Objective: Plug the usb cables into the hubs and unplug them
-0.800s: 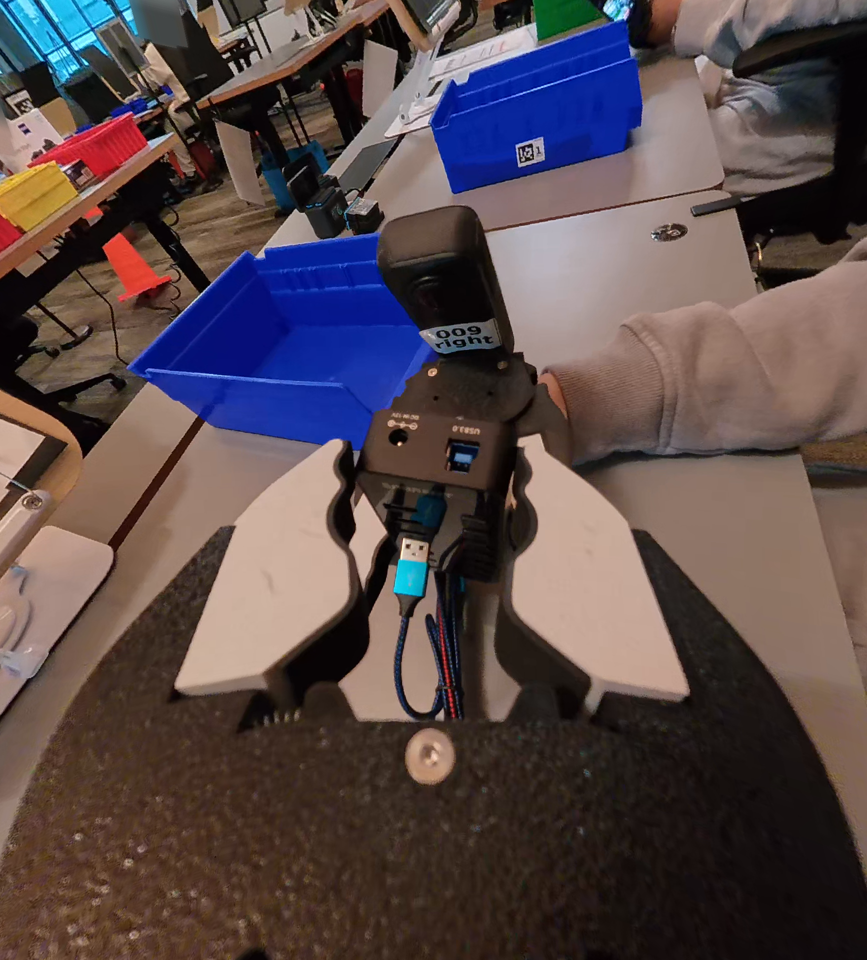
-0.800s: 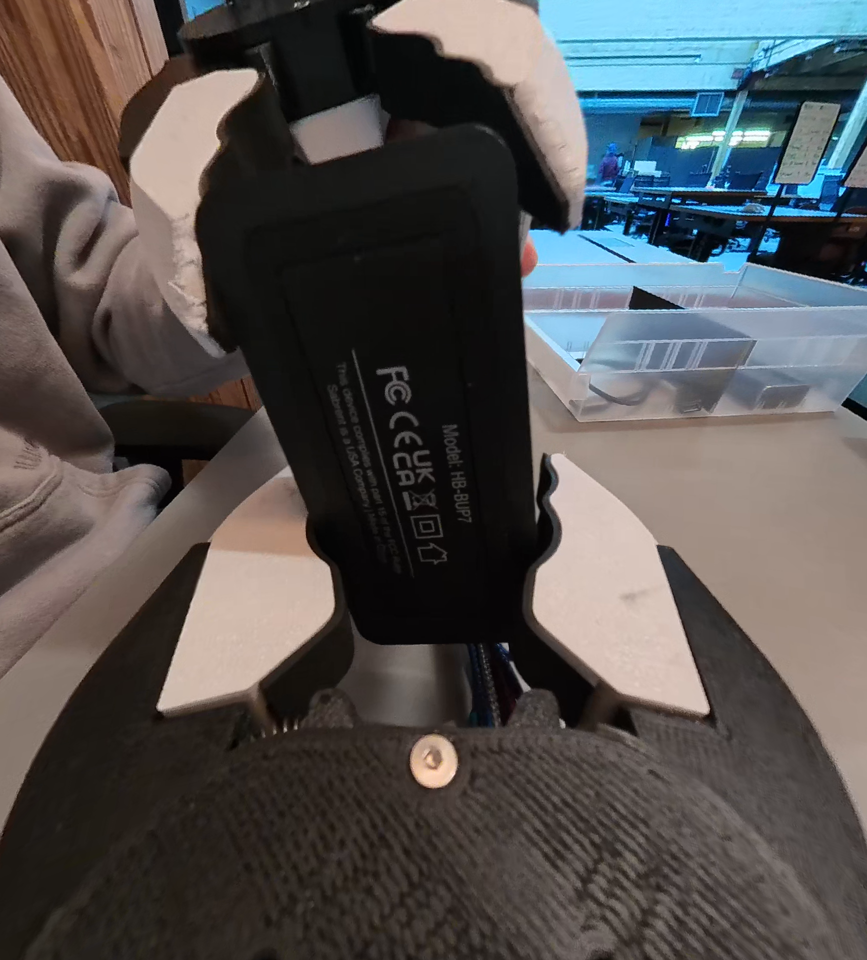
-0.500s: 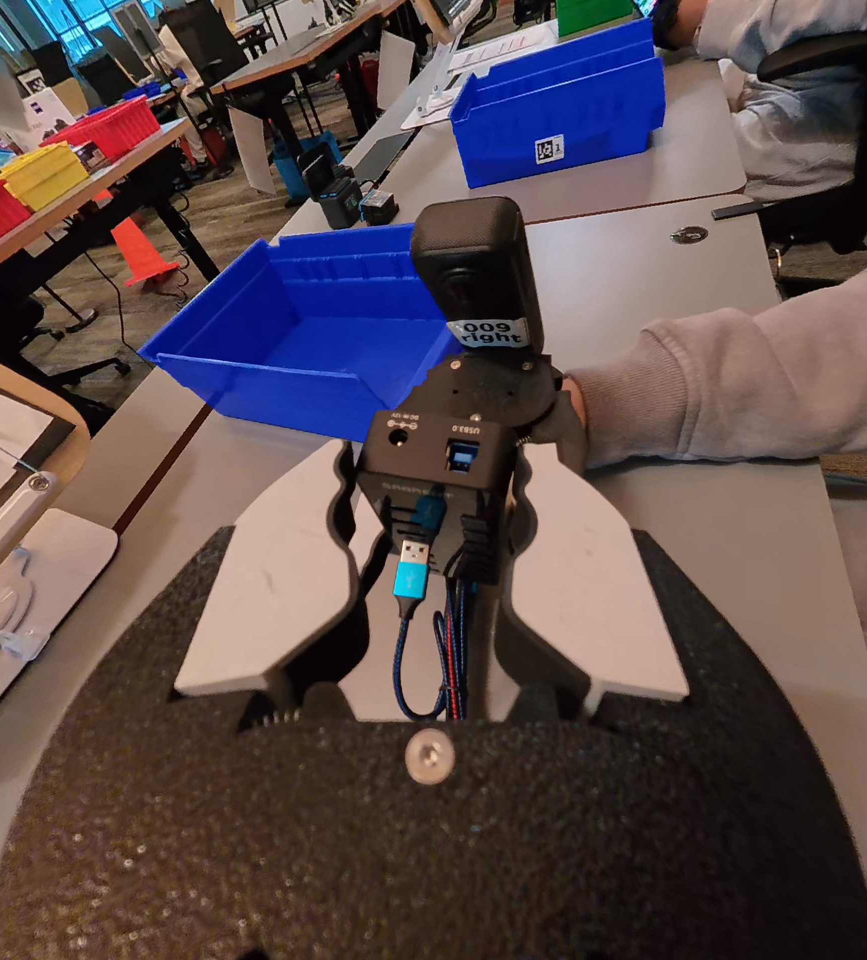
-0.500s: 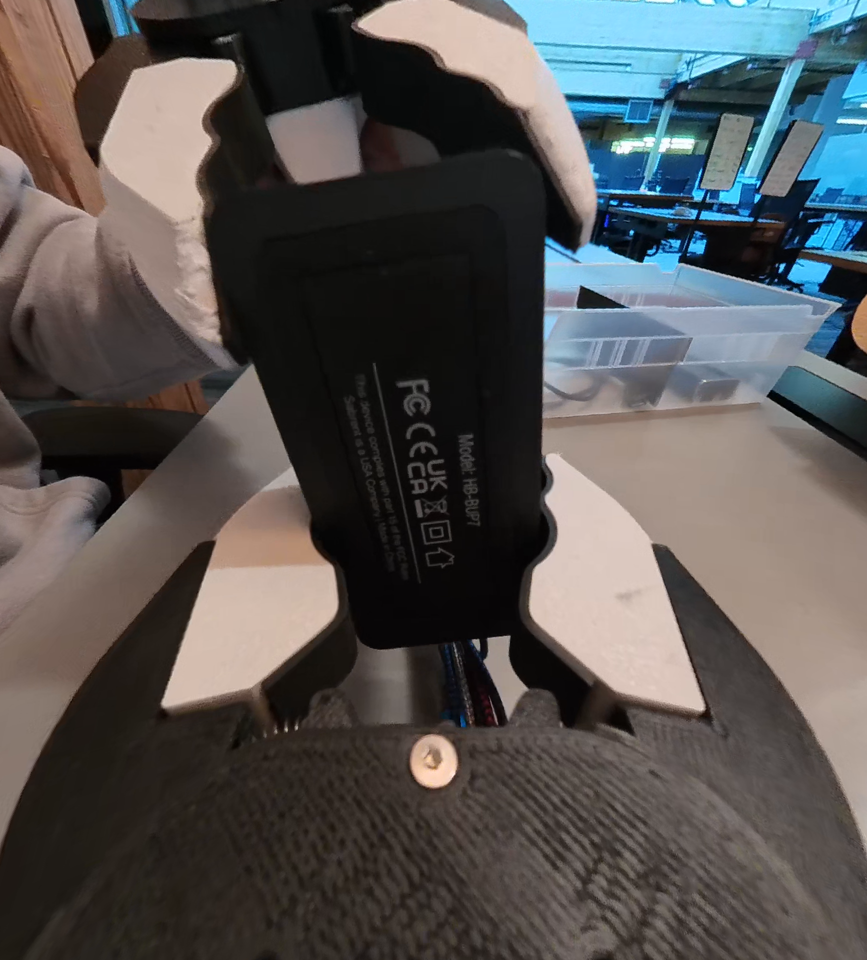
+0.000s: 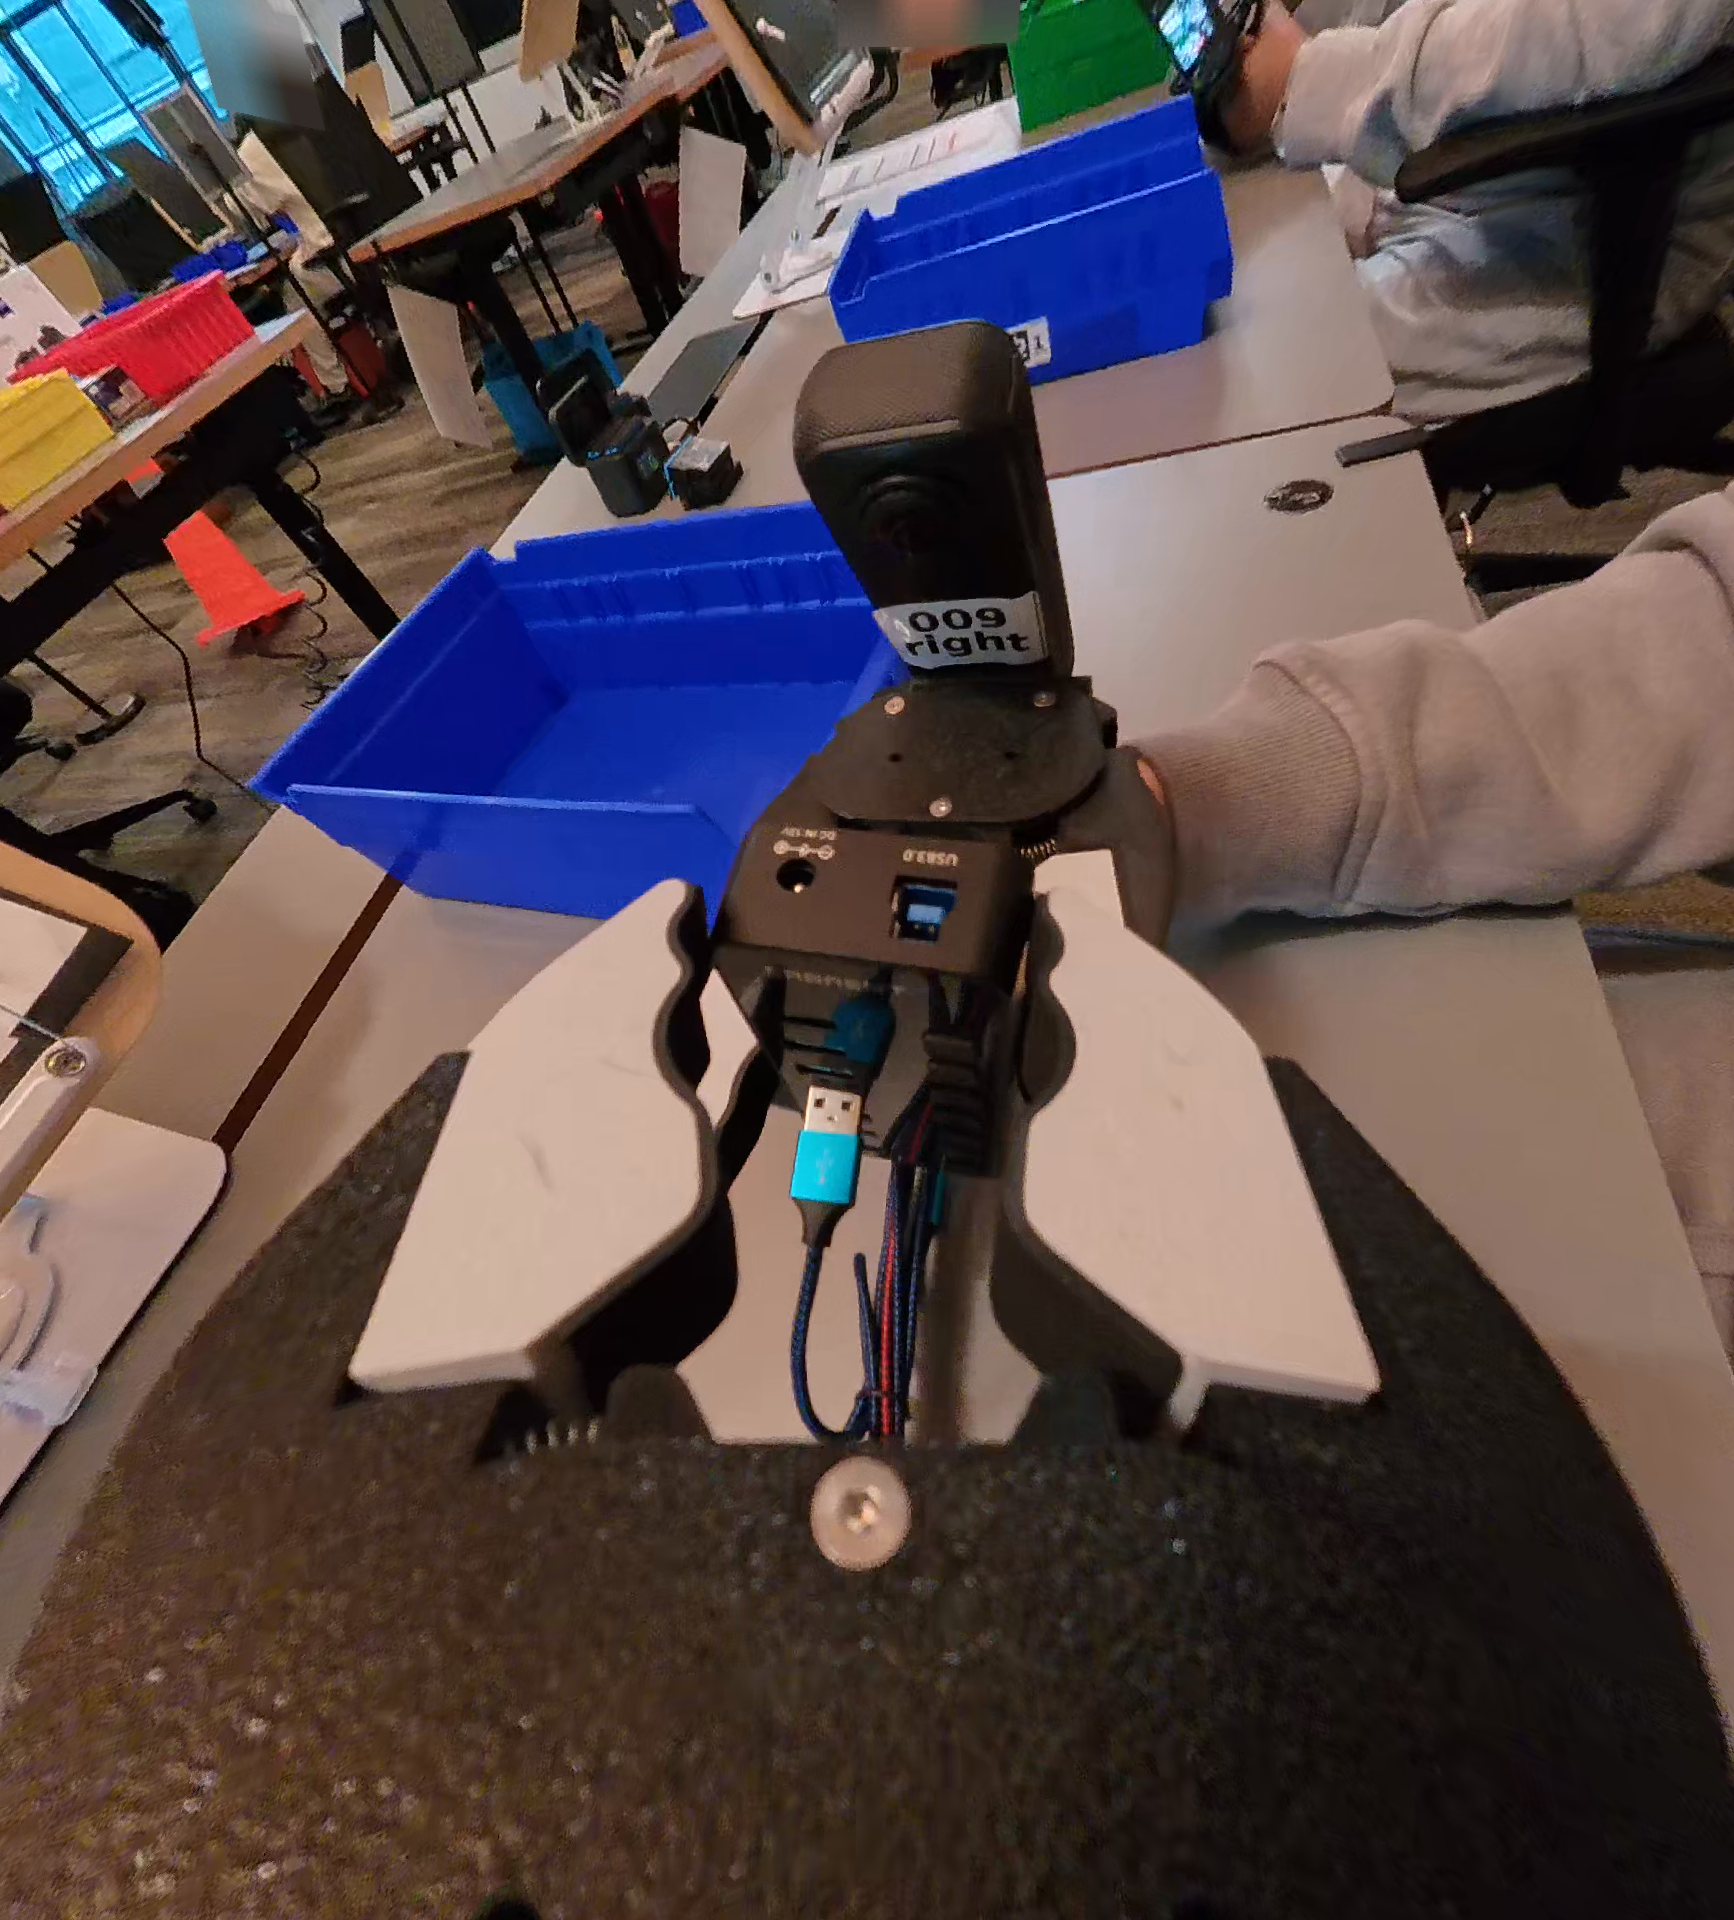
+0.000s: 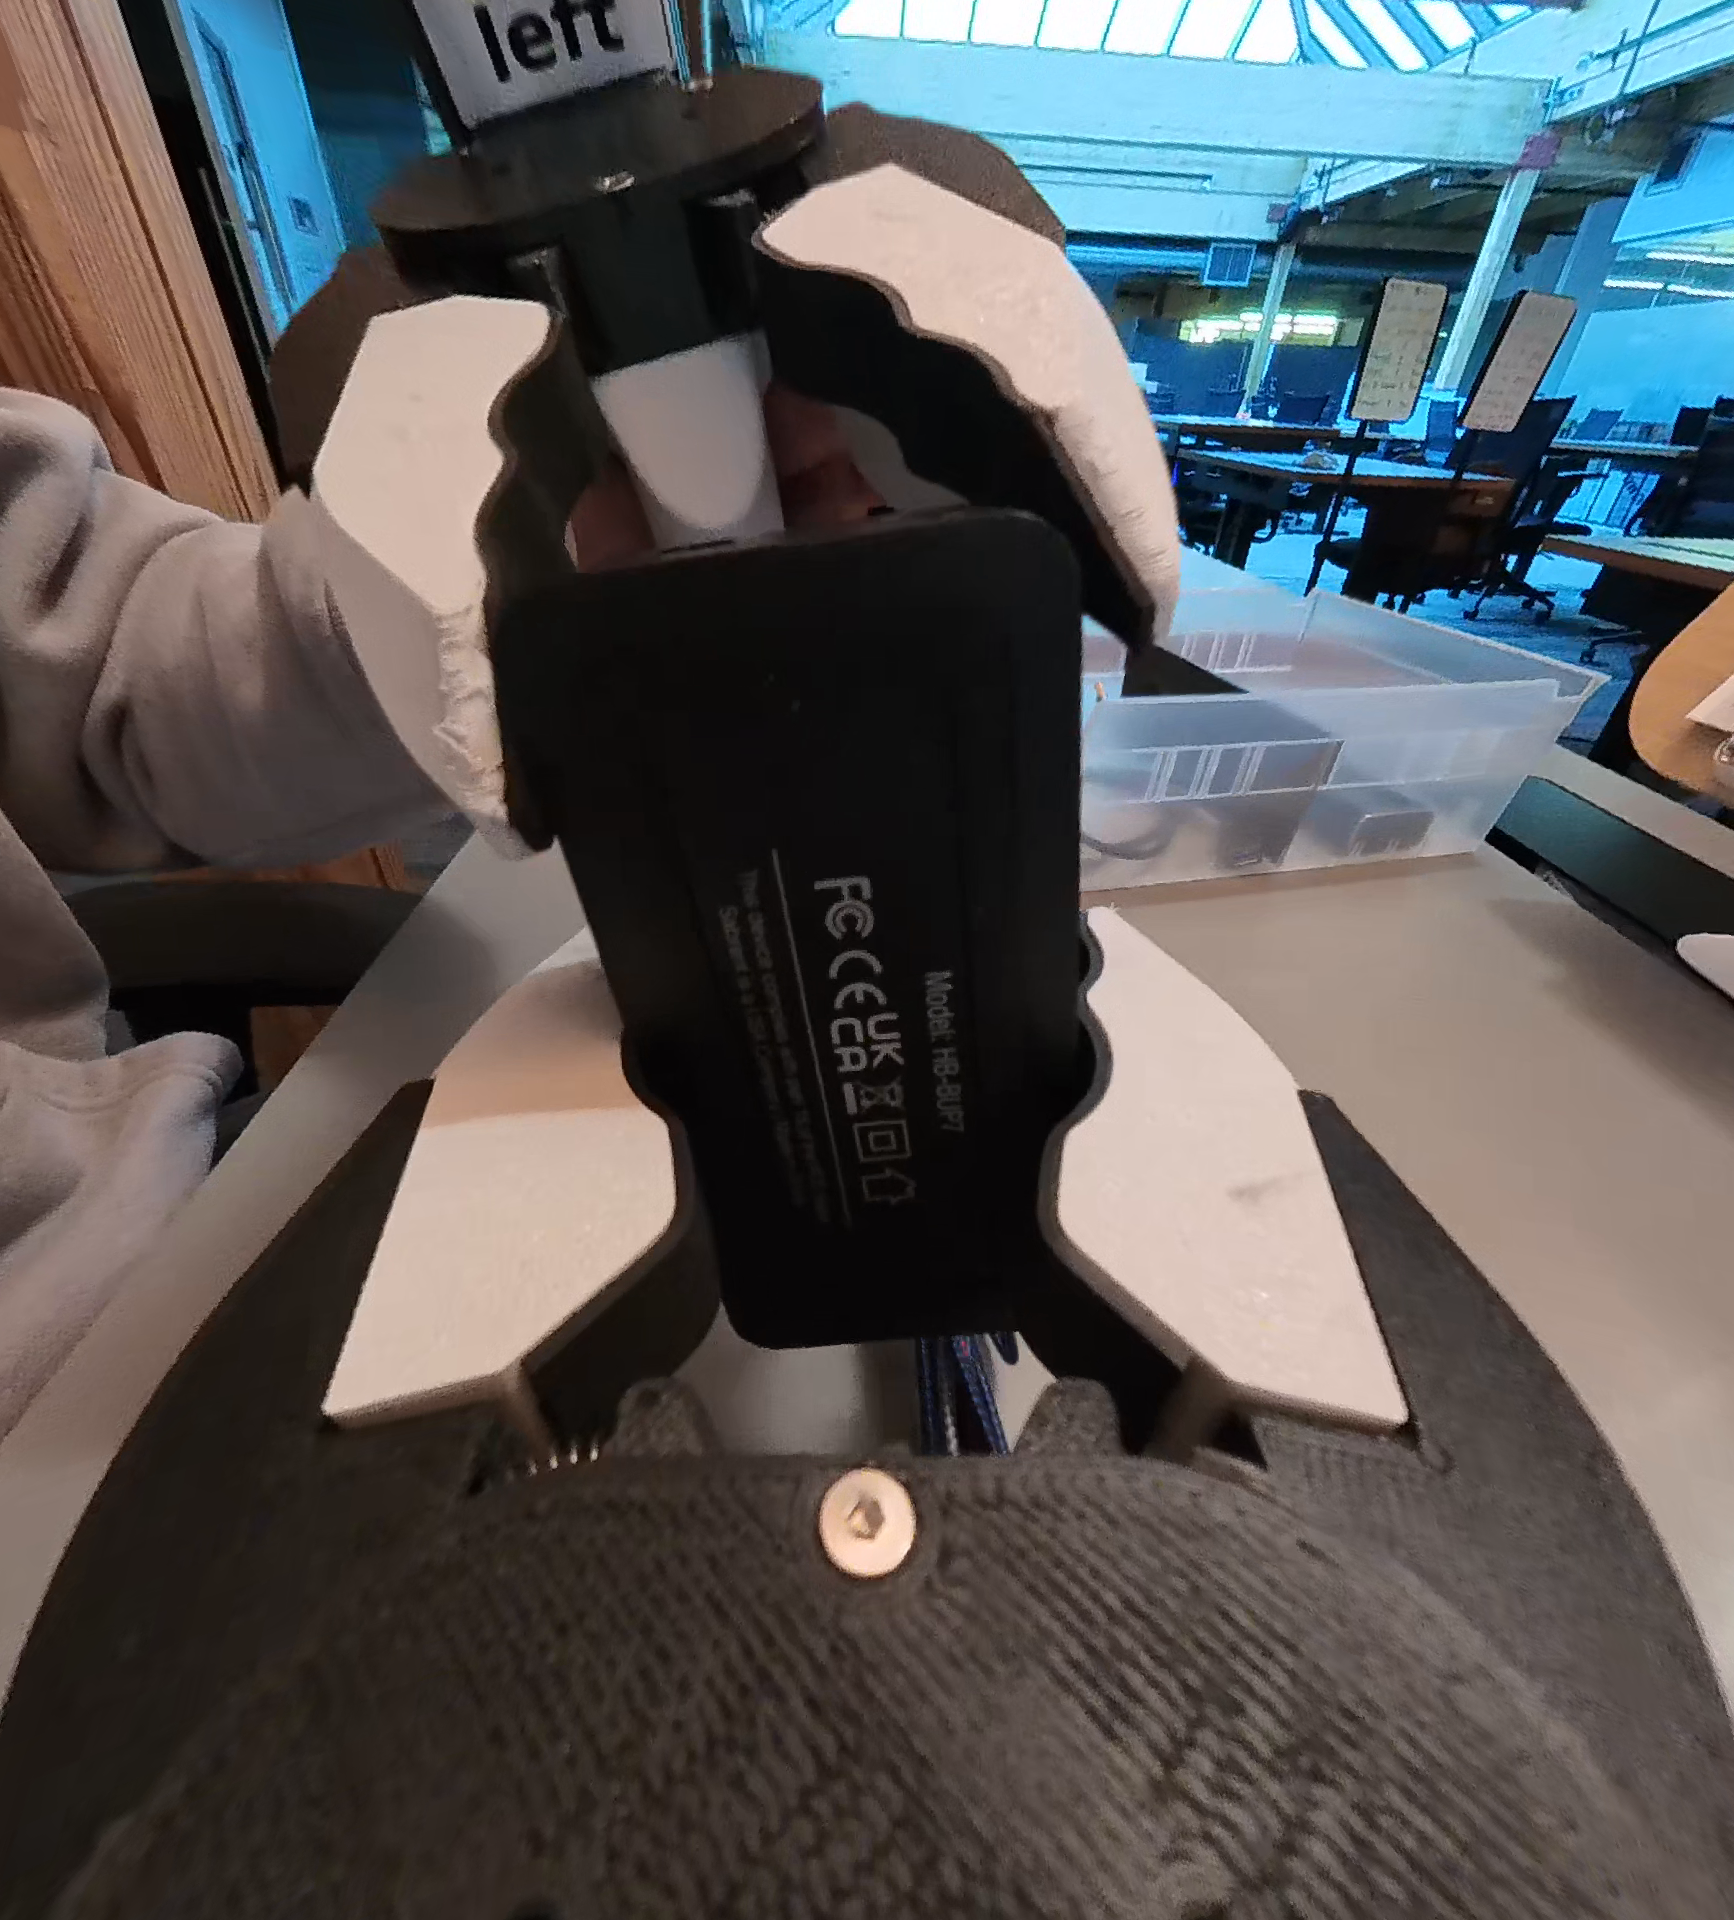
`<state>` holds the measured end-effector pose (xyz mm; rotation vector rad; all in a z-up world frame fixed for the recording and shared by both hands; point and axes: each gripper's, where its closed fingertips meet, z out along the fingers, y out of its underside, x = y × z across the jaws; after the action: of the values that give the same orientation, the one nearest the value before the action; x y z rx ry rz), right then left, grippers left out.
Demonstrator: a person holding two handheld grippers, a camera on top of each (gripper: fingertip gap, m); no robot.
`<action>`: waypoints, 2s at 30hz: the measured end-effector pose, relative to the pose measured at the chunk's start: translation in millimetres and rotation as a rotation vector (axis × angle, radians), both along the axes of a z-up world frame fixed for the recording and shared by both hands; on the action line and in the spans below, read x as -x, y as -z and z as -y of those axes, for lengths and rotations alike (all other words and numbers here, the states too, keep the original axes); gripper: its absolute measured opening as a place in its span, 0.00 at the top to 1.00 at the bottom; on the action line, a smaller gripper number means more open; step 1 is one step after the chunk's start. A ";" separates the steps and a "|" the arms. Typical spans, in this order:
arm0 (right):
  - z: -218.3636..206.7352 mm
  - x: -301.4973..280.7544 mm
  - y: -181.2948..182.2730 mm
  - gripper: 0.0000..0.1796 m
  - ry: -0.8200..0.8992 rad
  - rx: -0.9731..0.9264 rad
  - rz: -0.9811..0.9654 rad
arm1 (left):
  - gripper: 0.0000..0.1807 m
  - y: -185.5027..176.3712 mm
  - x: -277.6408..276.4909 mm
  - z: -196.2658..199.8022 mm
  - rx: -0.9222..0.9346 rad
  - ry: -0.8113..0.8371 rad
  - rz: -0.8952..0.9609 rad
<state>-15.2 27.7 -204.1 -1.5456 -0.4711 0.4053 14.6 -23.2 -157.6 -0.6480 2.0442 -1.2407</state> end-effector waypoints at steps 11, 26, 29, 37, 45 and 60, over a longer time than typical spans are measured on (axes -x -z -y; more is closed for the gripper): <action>12.9 0.3 -15.0 0.59 -0.081 -0.056 -0.116 | 0.79 3.3 24.4 -47.8 0.163 -0.148 0.035; 9.8 8.5 -9.2 0.59 -0.116 -0.036 -0.130 | 0.98 45.5 22.7 -41.2 0.133 -0.125 -0.021; 9.7 10.3 -9.3 0.59 -0.125 -0.034 -0.143 | 0.98 45.9 23.1 -42.2 0.161 -0.125 -0.031; 10.4 11.1 -11.2 0.59 -0.133 -0.046 -0.151 | 0.94 44.0 23.1 -43.1 0.279 -0.104 -0.018; 11.8 15.0 -10.5 0.59 -0.157 -0.036 -0.149 | 0.96 48.5 25.7 -35.4 0.217 -0.073 -0.016; 16.6 20.8 1.6 0.59 -0.192 0.029 -0.073 | 0.96 51.3 23.7 -27.8 0.059 -0.047 -0.025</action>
<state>-36.0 11.1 -205.8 -1.5127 -0.5612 0.6172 -9.1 4.6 -209.0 -0.7385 2.0080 -1.2762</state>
